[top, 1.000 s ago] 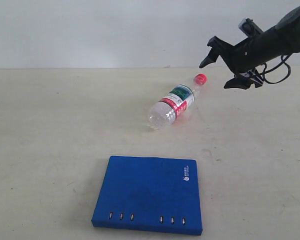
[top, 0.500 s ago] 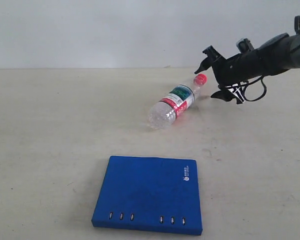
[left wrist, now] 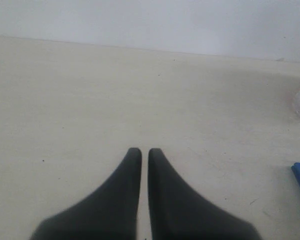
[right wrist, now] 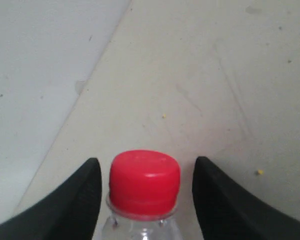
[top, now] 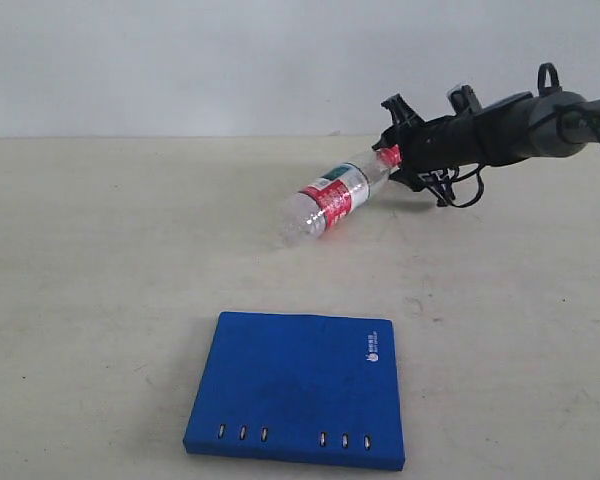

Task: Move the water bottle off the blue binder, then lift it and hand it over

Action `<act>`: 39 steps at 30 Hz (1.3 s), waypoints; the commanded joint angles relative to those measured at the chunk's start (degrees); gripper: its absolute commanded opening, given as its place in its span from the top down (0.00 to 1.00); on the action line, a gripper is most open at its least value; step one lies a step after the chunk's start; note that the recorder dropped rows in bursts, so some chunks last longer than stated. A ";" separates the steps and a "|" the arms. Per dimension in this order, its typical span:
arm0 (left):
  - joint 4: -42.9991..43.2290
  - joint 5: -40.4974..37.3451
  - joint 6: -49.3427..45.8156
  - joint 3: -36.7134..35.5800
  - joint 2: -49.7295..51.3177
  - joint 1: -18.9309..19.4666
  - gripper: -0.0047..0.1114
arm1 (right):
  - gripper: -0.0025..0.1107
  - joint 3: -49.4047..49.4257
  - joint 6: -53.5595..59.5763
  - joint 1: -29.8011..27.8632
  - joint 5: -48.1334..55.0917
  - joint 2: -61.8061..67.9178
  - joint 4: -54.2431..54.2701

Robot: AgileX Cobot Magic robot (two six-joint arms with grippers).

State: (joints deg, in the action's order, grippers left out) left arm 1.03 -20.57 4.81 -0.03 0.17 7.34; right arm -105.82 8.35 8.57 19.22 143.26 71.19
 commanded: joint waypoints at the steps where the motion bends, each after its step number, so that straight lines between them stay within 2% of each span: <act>1: 0.09 0.17 -0.19 0.03 -0.17 0.09 0.92 | 0.56 -0.24 0.29 0.07 -1.99 2.61 1.71; 3: 0.09 0.17 -0.19 0.03 -0.17 0.09 0.92 | 0.69 -0.24 0.29 0.07 -1.97 2.61 1.71; 6: 0.09 0.17 -0.19 0.03 -0.17 0.09 0.92 | 0.98 -0.50 0.49 0.07 -0.54 2.50 1.71; 10: 0.09 0.17 -0.19 0.03 -0.17 0.09 0.92 | 0.98 -2.19 1.97 0.07 2.08 2.29 1.89; 13: 0.09 0.17 -0.19 0.03 -0.17 0.09 0.92 | 0.98 -4.17 8.93 0.07 3.49 0.98 1.78; 19: 0.09 0.17 -0.19 0.03 -0.17 0.09 0.92 | 0.98 -7.12 33.84 0.07 4.23 -5.32 1.52; 24: 0.09 0.17 -0.19 0.03 -0.17 0.09 0.92 | 0.98 -7.39 62.20 0.07 6.22 -11.00 1.33; 27: 0.09 0.17 -0.19 0.03 -0.17 0.09 0.92 | 0.98 -7.39 71.01 0.07 8.63 -13.60 0.15; 36: 0.09 0.17 -0.19 0.03 -0.17 0.09 0.92 | 0.98 -7.39 71.92 0.07 9.64 -15.66 -0.10; 39: 0.09 0.17 -0.19 0.03 -0.17 0.09 0.92 | 0.98 -7.39 70.37 0.07 9.77 -15.66 -5.06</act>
State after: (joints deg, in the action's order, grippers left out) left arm 1.03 -20.57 4.81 -0.03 0.17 7.34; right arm -112.93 79.85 8.57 28.60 128.63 69.53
